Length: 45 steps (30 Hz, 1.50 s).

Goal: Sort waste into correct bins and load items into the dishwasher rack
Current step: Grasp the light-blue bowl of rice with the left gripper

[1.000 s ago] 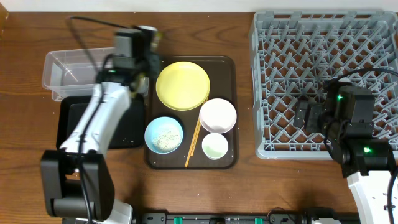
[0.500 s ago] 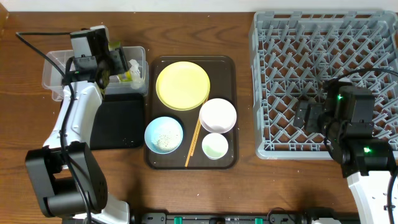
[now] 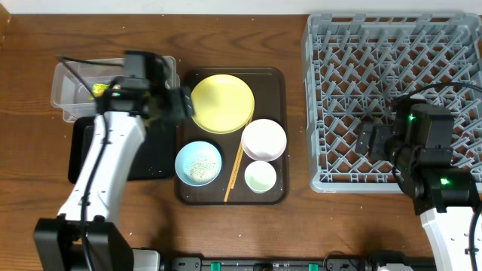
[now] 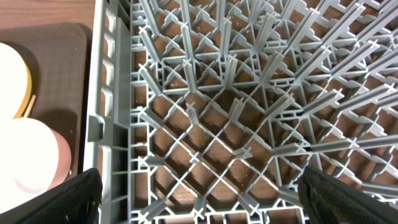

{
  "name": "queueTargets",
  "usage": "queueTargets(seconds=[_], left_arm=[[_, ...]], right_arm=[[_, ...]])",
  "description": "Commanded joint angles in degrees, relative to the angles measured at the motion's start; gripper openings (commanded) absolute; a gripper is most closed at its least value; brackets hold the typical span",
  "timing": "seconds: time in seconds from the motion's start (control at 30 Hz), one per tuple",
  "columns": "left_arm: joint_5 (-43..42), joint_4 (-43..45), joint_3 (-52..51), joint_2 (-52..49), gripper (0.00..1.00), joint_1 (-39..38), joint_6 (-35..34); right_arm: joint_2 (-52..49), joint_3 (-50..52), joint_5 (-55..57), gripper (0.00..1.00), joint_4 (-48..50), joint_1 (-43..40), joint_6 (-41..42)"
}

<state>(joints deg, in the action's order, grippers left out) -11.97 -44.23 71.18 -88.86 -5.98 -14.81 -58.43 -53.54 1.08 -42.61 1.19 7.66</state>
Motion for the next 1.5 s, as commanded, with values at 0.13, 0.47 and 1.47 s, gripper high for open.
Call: queueTargets(seconds=[0.13,0.47,1.47], left_arm=[[-0.85,-1.51,-5.29,-2.51,0.83,-8.83,-4.61],[-0.90,1.40,-11.50,-7.28,0.62,-15.13,-4.61],[-5.07,-1.99,-8.59,2.16,0.06,-12.26,-0.57]], right_arm=[[0.35,-1.07,0.00,0.99,-0.07,-0.48,0.17],[0.35,-1.07,-0.02,0.99,-0.09,-0.48,0.20],[0.35,-1.07,-0.02,0.99,-0.48,-0.48,0.17]])
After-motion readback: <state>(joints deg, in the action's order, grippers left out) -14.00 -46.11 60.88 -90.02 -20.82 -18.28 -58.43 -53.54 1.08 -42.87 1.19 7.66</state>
